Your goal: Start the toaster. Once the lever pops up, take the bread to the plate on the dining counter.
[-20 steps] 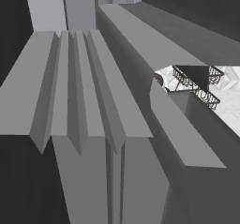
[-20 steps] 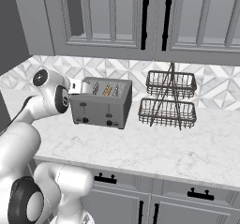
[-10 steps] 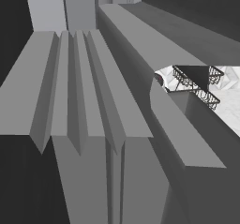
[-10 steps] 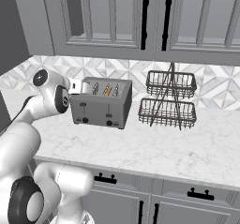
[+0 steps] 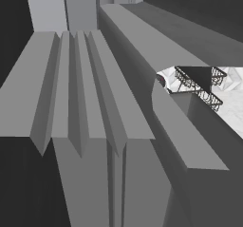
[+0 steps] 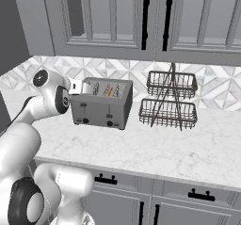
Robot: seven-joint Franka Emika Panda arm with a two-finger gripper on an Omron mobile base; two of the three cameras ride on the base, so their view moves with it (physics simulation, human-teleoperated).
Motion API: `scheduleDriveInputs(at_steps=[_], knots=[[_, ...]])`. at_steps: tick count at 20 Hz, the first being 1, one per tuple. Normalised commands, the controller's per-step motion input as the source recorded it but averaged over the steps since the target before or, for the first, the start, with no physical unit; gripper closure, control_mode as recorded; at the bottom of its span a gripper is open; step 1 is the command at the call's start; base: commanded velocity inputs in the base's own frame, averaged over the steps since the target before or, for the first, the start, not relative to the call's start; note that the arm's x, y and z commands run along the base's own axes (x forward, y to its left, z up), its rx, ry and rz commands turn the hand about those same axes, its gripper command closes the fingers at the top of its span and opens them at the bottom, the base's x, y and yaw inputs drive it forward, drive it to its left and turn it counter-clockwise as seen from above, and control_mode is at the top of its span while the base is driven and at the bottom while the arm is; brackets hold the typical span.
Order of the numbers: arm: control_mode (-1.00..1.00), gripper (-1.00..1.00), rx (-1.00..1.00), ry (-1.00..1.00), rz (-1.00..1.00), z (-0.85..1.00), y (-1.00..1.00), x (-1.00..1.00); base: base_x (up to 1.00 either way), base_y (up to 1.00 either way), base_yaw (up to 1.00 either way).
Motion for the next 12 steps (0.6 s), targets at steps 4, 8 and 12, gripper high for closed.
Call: scheduleDriveInputs(at_steps=[4,8,12], knots=[[-1.0,-1.0,0.0,0.0,0.0,0.0,0.0,0.0,0.0,0.0,0.0],[-1.0,-1.0,0.0,0.0,0.0,0.0,0.0,0.0,0.0,0.0,0.0],[-1.0,-1.0,0.0,0.0,0.0,0.0,0.0,0.0,0.0,0.0,0.0]])
